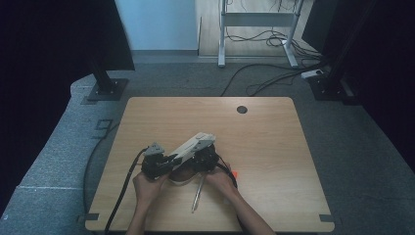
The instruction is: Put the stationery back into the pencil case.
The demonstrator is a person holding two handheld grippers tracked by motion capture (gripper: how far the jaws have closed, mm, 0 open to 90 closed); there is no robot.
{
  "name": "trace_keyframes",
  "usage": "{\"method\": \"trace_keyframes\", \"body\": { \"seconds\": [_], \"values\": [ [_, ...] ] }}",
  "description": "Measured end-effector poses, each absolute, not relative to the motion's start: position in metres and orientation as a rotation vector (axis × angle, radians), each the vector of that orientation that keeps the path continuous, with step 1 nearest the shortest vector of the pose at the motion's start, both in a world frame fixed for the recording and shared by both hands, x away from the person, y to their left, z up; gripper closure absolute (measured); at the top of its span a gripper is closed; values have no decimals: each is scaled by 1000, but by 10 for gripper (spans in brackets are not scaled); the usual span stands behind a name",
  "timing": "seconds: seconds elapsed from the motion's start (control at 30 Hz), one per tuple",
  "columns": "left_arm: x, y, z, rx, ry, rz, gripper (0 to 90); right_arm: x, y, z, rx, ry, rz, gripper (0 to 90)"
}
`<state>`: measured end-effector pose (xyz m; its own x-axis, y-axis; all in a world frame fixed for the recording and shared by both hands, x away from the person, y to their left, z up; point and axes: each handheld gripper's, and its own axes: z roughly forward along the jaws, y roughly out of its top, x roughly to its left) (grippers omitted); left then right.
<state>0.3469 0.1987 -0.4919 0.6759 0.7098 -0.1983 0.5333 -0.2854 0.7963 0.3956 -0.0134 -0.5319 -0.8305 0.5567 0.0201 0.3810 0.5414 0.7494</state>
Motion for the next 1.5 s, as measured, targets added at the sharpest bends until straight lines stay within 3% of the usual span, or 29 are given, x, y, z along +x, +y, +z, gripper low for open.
{"method": "trace_keyframes", "body": {
  "seconds": [0.7,1.23,1.5],
  "values": [
    [348,200,-492,1968,965,238,737,379,-66,-511,846,2477,1173,415],
    [348,201,-492,1968,965,232,737,361,-107,-515,937,2428,1148,383],
    [348,201,-492,1971,962,229,736,353,-121,-521,978,2431,1133,309]
  ]
}}
